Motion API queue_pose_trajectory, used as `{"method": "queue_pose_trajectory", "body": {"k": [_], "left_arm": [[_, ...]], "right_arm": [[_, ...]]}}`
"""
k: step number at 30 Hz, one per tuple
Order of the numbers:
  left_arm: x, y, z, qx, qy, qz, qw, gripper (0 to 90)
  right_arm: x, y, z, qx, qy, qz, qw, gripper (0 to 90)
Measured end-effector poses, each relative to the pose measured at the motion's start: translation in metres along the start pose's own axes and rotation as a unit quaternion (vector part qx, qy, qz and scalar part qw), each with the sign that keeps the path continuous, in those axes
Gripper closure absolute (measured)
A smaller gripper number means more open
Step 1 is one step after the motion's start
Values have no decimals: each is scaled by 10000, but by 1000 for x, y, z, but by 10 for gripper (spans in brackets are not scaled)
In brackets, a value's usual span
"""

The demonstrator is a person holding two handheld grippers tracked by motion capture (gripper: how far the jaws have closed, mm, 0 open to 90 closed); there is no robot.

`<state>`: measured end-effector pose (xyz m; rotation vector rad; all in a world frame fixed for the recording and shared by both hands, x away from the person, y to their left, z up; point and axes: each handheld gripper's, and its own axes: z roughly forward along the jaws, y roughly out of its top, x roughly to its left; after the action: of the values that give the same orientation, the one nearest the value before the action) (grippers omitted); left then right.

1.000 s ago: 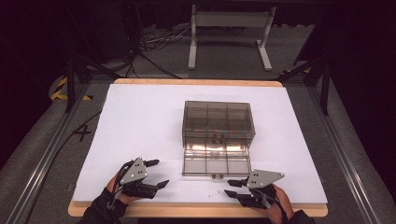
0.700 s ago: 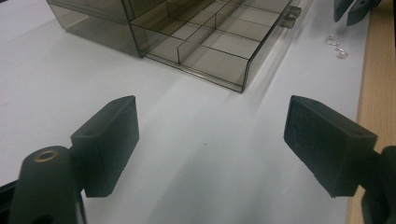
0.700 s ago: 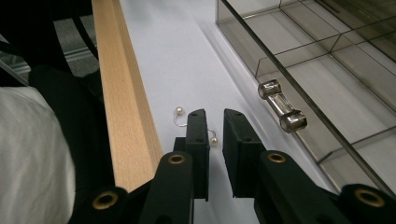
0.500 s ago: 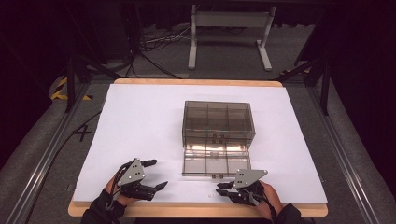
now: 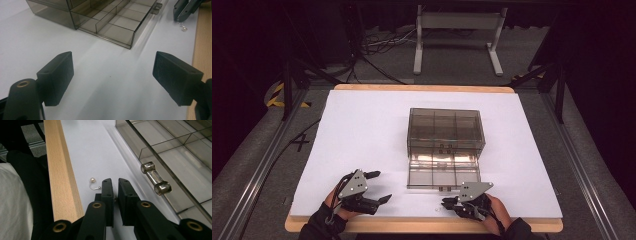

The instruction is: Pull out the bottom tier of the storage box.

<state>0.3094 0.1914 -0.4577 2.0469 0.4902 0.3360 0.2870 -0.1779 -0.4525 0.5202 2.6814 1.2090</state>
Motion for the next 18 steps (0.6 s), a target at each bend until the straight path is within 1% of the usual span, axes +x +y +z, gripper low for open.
{"method": "queue_pose_trajectory", "body": {"k": [4,7,9,11,16,18], "left_arm": [[0,0,-1,-19,0,10,10000,175],[-1,0,0,8,-12,40,10000,172],[-1,0,0,32,-21,101,9999,172],[-1,1,1,44,-45,57,10000,172],[0,1,1,55,-83,106,9999,172],[1,1,1,34,-86,116,9999,171]], "right_arm": [[2,0,0,4,-73,-28,10000,859],[3,0,0,-2,-128,-111,9999,862],[3,-1,-2,2,-122,-126,9998,862],[3,-1,-3,4,-132,-109,9999,862],[3,-3,-6,-142,-111,-22,9998,862],[2,-3,-7,-158,-115,-32,9998,862]]}}
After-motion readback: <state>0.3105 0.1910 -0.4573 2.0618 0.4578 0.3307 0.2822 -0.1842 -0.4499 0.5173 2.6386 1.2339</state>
